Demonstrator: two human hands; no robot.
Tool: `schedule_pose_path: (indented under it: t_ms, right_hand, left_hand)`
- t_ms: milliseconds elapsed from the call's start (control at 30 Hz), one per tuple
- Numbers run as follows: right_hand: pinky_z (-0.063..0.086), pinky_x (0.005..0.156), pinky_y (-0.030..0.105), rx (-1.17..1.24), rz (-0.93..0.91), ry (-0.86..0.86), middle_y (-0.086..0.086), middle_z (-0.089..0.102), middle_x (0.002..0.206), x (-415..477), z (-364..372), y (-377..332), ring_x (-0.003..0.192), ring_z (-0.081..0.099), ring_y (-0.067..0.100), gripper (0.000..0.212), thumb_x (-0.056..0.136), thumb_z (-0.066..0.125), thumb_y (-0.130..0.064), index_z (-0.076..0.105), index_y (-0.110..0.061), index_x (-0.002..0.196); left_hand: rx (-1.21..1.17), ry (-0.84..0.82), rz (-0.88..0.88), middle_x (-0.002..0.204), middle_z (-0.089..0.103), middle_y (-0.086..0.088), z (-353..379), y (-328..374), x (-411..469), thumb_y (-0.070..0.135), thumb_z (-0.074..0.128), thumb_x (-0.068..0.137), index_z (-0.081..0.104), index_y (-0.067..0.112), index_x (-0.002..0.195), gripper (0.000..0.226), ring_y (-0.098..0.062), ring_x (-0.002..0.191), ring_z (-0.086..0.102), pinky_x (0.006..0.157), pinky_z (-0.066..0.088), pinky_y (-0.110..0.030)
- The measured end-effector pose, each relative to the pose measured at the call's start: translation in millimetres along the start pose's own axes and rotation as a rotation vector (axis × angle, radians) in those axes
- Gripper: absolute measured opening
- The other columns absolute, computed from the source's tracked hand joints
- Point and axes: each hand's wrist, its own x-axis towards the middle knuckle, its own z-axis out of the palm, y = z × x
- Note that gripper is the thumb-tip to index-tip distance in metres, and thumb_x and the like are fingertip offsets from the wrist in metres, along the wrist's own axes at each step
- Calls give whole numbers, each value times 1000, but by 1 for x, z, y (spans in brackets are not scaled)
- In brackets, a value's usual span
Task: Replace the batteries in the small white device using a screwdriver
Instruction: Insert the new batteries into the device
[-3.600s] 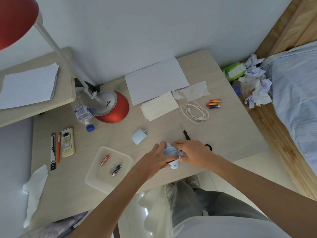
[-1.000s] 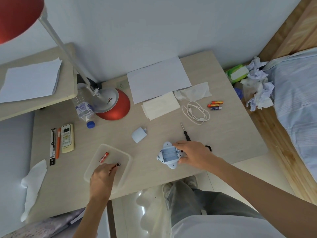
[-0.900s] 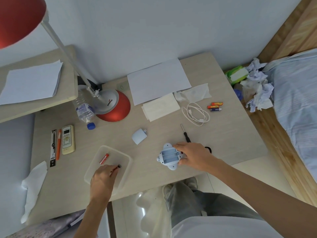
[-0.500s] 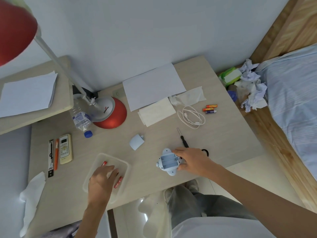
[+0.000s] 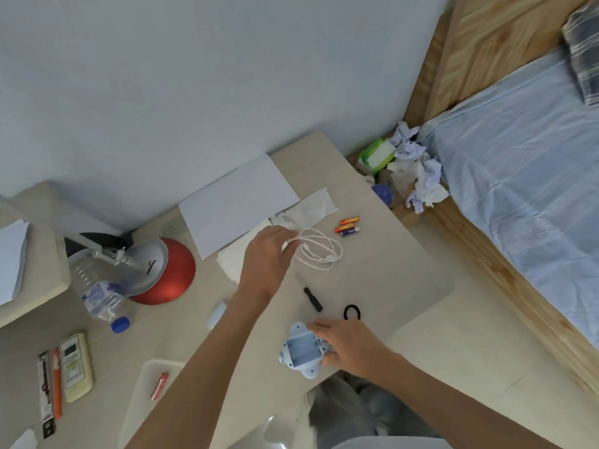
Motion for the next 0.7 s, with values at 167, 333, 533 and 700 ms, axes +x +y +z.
schedule_pose_path:
  t_ms: [167, 333, 533, 700]
  right_hand:
    - [54, 70, 31, 39, 40, 30, -8, 61, 111, -9, 5, 0, 85, 61, 15, 43, 91, 70, -31, 52, -23, 129]
    - [51, 70, 38, 22, 54, 38, -3, 59, 113, -8, 13, -2, 90, 65, 25, 44, 90, 70, -26, 50, -18, 129]
    - [55, 72, 41, 23, 69, 38, -4, 59, 113, -7, 15, 1, 92, 66, 27, 47, 90, 69, -27, 49, -21, 133]
    - [57, 75, 42, 44, 74, 54, -5, 59, 115, -8, 18, 2, 93, 65, 25, 48, 92, 67, -27, 49, -22, 136]
  left_hand:
    - [-10, -251, 92, 114, 77, -1, 73, 27, 77, 19, 69, 101, 80, 16, 116, 19, -22, 108, 68, 95, 54, -39]
    - [20, -385, 56, 123, 74, -7, 130, 29, 114, 17, 69, 99, 78, 14, 121, 24, -30, 118, 64, 102, 47, -40]
    - [36, -425, 22, 117, 73, -9, 160, 18, 129, 16, 68, 100, 80, 13, 118, 22, -29, 107, 68, 97, 51, -38]
    - [58, -474, 74, 103, 68, -8, 166, 15, 130, 16, 70, 97, 82, 16, 108, 17, -27, 96, 63, 82, 41, -29]
